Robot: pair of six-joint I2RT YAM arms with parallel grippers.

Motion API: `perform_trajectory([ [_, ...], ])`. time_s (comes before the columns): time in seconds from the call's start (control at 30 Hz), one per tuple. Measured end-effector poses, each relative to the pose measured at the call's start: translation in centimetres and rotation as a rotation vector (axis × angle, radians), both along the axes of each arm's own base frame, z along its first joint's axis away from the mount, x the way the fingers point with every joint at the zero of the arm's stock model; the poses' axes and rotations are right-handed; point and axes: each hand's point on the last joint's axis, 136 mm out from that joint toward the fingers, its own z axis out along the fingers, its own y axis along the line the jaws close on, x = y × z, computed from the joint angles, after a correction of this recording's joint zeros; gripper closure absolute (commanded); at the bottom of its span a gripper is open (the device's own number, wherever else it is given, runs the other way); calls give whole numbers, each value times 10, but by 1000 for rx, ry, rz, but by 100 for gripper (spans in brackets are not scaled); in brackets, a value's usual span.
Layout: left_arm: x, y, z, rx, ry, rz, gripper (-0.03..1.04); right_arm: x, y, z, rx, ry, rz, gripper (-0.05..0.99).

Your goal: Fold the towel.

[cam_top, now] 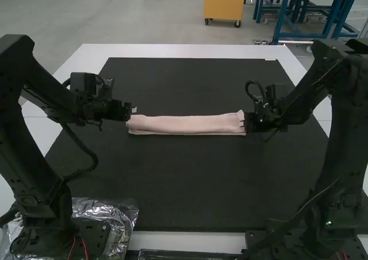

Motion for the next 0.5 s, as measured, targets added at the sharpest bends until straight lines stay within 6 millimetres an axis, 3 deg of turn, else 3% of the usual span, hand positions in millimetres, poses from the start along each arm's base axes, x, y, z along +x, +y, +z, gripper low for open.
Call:
perform_trajectory([
  [0.2, 0, 2, 1, 0, -2, 3, 4, 1, 3, 1, 2, -14, 29, 96],
  [0.3, 1, 5, 1, 0, -5, 11, 4, -9, -3, 4, 43, 18, 35, 96],
  [0.37, 1, 8, 2, 1, -8, 19, 4, -20, -16, 6, 74, 55, 18, 96],
  [0.5, 2, 8, 3, 1, -15, 19, 4, -22, -63, 23, 99, 72, -77, 96],
])
